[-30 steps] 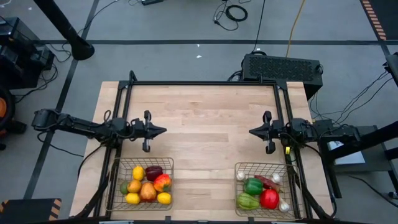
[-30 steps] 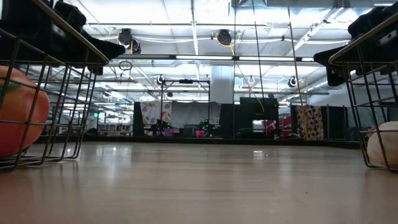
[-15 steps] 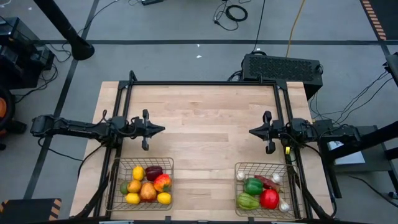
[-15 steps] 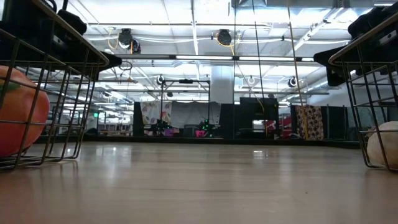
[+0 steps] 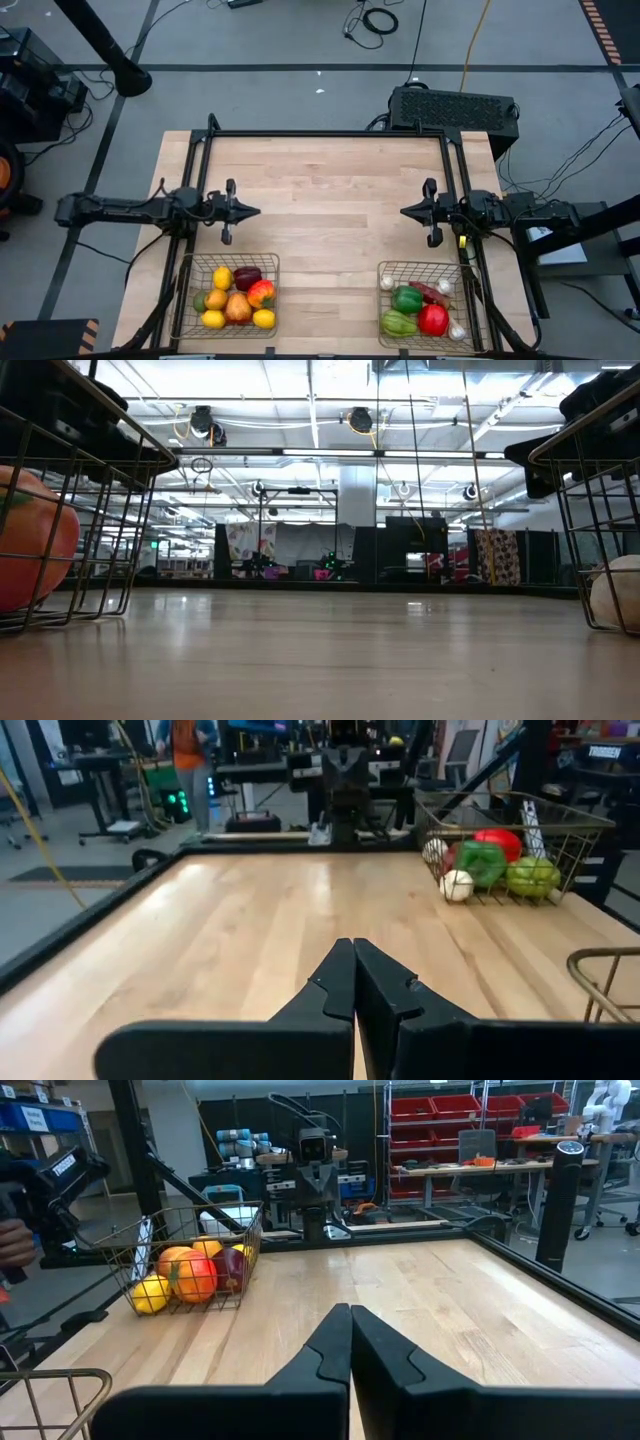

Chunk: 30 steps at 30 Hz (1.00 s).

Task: Sort produce into baskets

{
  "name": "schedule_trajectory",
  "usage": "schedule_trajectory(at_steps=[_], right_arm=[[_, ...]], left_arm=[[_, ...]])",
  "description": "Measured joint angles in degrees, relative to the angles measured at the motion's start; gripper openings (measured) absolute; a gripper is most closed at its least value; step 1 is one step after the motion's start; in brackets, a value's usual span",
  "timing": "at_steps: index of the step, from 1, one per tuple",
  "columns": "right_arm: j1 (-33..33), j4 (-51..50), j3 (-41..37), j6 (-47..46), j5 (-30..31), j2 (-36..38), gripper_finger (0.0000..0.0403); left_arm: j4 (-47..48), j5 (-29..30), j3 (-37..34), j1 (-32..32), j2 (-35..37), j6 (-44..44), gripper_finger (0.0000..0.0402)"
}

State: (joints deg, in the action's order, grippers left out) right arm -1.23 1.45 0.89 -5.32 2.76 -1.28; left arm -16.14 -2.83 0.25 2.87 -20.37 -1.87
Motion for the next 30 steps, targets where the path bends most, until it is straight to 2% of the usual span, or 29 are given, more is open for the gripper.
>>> schedule_trajectory(at_steps=[4, 17, 30], right_arm=[[0.0, 0.0, -0.02, 0.01, 0.0, 0.0, 0.0], [0.0, 0.0, -0.02, 0.02, 0.0, 0.0, 0.0], [0.0, 0.1, -0.04, -0.01, 0.22, -0.04, 0.0]], left_arm=[[1.36, -0.02, 0.0, 0.0, 3.92, -0.42, 0.0], [13.82, 1.58, 0.0, 0.0, 20.36, -2.24, 0.0], [15.9, 2.4, 0.17, 0.0, 20.07, -2.99, 0.001]])
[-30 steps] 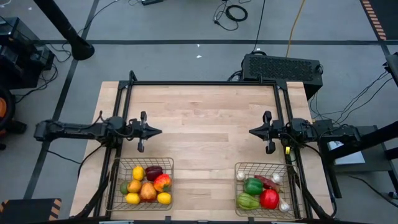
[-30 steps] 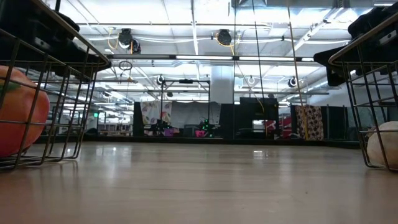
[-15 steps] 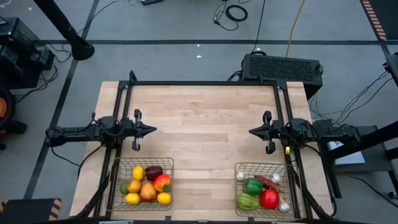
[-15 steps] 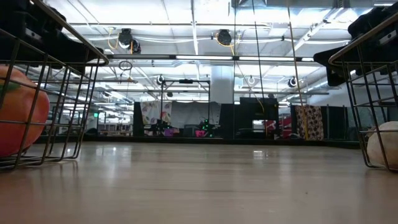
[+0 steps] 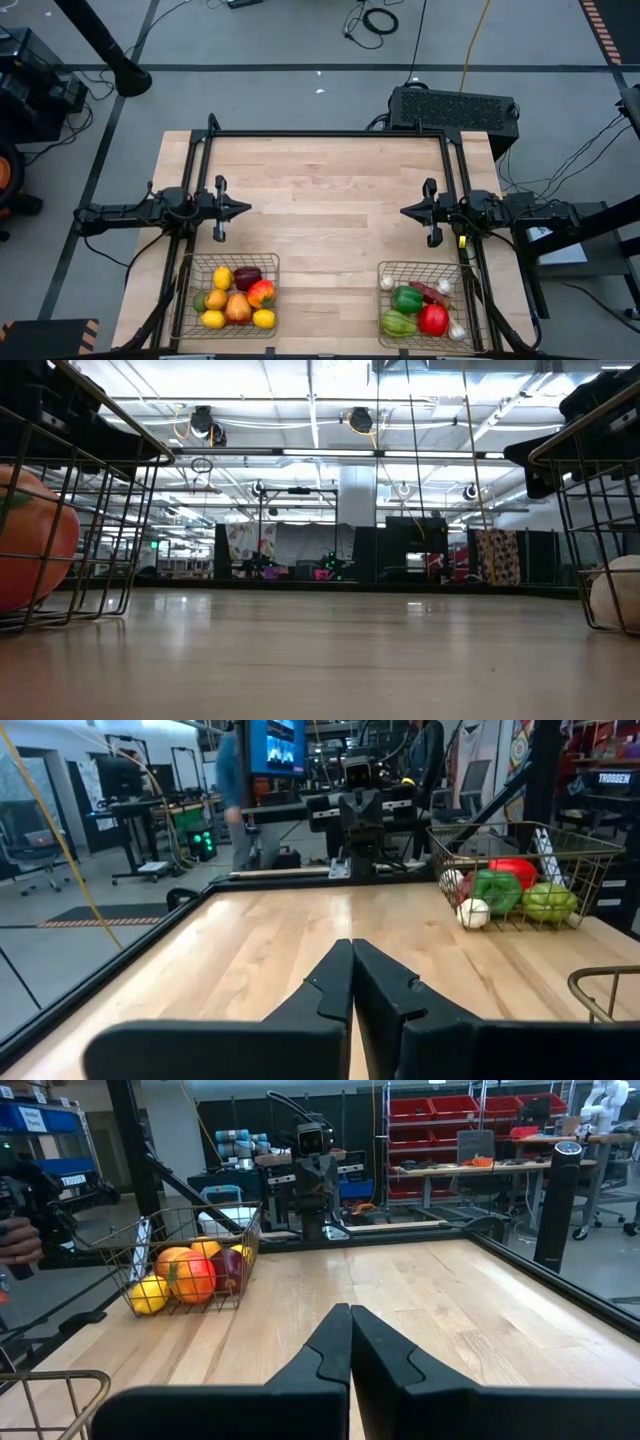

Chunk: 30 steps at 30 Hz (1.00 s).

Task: Sort produce into baskets

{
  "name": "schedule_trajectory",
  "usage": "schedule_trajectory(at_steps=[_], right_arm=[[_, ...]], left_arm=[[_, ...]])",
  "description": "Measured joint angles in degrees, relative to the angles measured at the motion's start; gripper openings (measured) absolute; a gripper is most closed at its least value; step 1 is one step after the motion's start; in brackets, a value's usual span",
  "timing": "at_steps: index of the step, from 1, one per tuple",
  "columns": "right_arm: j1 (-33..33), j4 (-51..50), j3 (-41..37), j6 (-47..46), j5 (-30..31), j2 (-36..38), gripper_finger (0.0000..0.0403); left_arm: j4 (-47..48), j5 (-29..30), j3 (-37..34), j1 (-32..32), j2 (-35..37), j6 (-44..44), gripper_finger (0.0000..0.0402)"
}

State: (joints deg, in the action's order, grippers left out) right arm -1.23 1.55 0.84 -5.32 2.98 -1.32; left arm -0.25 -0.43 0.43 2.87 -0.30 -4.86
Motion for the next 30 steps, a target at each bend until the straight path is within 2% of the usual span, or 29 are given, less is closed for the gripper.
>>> schedule_trajectory(at_steps=[6, 30], right_arm=[[0.0, -0.01, 0.0, 0.0, -0.01, 0.0, 0.0], [0.0, -0.05, 0.0, 0.0, -0.04, 0.0, 0.0]], left_arm=[[0.0, 0.04, 0.0, 0.0, -0.02, 0.0, 0.003], [-1.01, 0.46, 0.0, 0.0, -0.04, -0.02, 0.0034]])
